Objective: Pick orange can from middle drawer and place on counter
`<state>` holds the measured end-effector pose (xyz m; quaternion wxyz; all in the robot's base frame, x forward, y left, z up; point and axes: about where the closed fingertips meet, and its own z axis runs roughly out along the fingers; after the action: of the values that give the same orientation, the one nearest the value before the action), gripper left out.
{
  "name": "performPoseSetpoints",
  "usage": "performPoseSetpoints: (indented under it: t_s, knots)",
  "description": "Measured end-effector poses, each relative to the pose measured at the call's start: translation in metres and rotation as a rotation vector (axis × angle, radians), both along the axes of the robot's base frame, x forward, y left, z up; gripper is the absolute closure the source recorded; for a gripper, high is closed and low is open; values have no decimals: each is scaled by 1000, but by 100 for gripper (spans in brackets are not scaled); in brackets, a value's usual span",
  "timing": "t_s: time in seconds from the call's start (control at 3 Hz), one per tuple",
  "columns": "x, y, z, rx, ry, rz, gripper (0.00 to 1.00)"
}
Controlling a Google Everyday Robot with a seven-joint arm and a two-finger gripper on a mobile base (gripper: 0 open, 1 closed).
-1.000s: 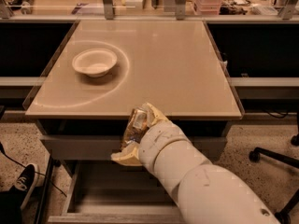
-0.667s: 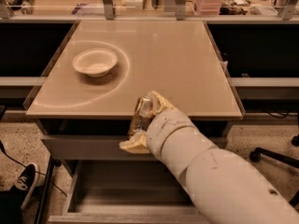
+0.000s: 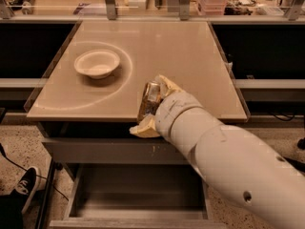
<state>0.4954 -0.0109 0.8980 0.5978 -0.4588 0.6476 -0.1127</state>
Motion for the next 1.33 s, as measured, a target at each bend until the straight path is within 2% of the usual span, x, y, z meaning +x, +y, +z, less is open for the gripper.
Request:
performPoseSetpoints:
  t_s: [0.67, 1.33]
  knots:
    - [48, -7, 15, -54, -40, 30, 100]
    - [108, -6, -5, -105, -24, 44, 100]
